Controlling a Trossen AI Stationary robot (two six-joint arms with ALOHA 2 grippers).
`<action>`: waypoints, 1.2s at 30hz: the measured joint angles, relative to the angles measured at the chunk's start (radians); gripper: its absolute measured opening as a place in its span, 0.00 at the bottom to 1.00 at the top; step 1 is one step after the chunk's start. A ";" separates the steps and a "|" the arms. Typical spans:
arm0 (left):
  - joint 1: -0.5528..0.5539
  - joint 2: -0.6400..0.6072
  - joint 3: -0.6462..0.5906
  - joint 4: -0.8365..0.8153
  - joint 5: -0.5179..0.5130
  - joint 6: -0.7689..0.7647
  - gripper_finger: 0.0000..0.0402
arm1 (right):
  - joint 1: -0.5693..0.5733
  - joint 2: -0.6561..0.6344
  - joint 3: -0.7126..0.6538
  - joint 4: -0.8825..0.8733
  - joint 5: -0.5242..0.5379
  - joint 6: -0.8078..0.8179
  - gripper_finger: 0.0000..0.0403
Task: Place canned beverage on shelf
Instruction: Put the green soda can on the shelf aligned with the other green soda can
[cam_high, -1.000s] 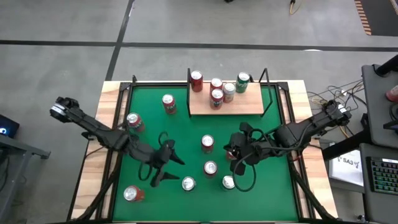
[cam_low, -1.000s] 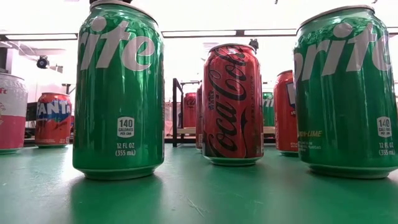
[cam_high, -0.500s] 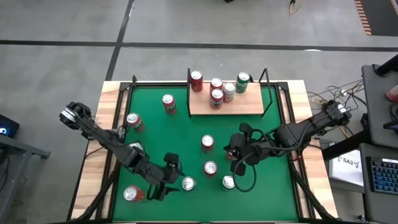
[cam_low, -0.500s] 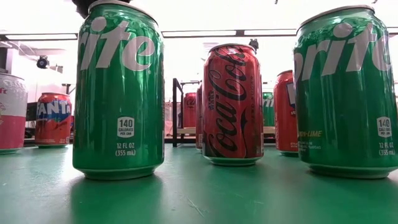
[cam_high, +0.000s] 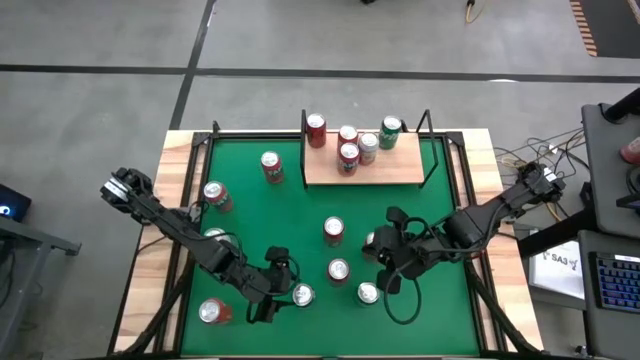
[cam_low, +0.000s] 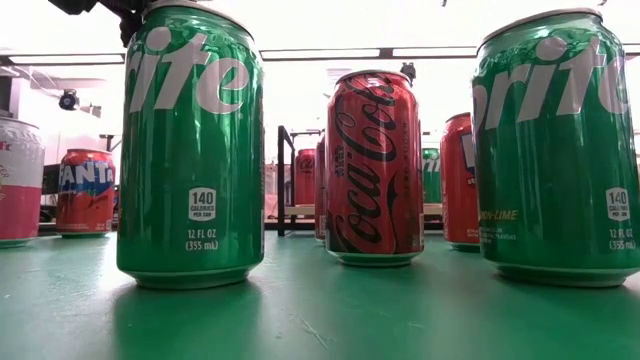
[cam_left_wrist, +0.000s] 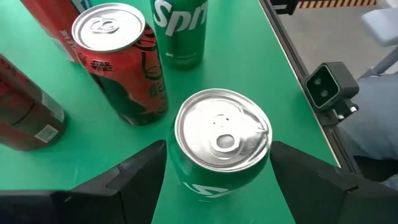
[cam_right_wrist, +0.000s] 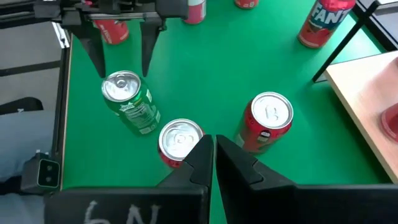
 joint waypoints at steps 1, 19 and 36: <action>0.000 0.000 0.000 0.000 -0.001 0.000 0.68 | 0.003 0.000 0.000 0.000 0.003 0.001 0.02; 0.000 0.000 -0.002 -0.017 0.004 -0.020 0.75 | 0.007 0.000 0.000 0.002 0.024 0.002 0.02; -0.014 0.102 -0.002 0.069 -0.058 -0.022 0.85 | 0.007 0.000 -0.006 0.005 0.024 0.002 0.02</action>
